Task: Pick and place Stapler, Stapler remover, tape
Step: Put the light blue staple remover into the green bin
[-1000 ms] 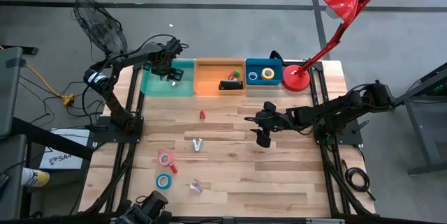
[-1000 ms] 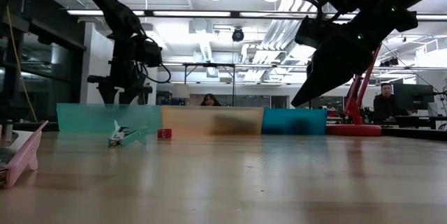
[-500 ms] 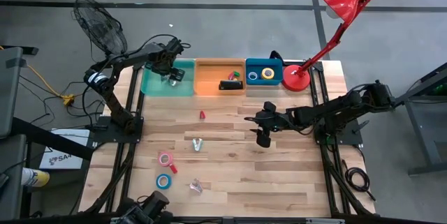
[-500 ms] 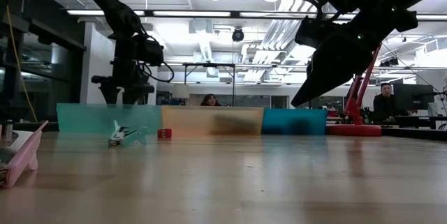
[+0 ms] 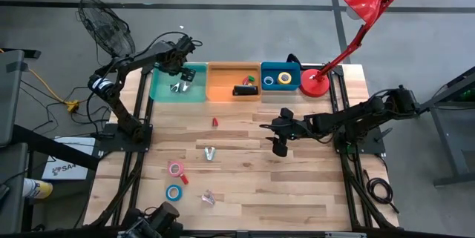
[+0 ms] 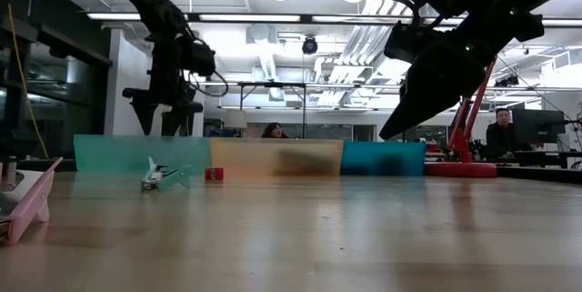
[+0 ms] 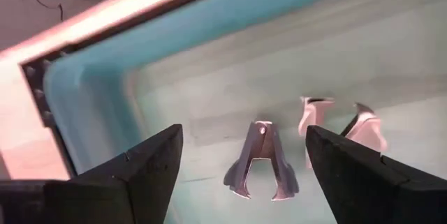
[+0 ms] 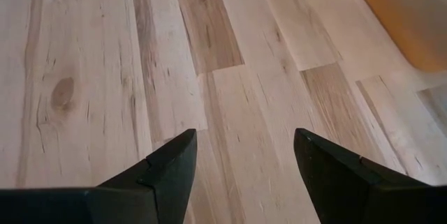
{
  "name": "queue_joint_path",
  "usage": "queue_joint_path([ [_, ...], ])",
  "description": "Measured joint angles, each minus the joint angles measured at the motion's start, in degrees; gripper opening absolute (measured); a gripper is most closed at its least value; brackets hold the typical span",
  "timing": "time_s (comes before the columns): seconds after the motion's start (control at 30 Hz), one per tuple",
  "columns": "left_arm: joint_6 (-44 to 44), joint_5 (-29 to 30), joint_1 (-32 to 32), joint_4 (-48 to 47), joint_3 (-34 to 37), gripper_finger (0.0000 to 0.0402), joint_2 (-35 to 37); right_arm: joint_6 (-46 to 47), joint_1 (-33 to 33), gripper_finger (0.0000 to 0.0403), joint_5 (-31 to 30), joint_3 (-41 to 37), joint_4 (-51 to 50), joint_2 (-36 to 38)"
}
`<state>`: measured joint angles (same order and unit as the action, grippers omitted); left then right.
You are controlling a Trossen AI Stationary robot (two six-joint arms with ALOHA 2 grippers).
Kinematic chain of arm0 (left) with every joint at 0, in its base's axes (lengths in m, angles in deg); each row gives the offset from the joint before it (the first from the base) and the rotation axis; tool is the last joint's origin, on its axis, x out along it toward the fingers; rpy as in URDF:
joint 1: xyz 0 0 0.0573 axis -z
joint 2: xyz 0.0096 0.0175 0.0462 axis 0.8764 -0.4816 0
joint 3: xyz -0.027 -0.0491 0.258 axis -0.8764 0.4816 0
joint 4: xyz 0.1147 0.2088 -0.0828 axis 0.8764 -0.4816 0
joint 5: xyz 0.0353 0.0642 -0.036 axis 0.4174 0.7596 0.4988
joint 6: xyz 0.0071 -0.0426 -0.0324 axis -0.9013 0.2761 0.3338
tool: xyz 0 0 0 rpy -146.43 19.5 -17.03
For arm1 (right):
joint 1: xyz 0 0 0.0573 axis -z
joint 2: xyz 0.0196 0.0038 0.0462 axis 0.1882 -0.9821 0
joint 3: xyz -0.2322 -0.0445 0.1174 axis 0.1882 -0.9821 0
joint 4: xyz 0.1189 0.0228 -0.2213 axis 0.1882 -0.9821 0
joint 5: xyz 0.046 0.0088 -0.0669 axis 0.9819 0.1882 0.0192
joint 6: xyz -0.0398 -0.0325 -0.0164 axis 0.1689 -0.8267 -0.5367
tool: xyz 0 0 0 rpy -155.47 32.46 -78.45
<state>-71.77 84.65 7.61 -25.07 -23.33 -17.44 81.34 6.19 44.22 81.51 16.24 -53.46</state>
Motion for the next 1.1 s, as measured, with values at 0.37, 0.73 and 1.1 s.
queue_joint_path([
  [0.37,1.0,1.1,7.5,-2.9,-0.5,0.0293,8.8,-1.9,0.0,0.0231,0.2,0.0,0.0,0.0],
  [0.73,14.3,1.2,25.4,-12.5,-0.5,0.0293,14.8,-2.1,0.0,0.0231,0.2,0.0,0.0,0.0],
  [1.1,37.5,4.4,47.1,-13.9,-0.5,0.0293,14.9,-2.1,0.0,0.0231,0.2,0.0,0.0,0.0],
])
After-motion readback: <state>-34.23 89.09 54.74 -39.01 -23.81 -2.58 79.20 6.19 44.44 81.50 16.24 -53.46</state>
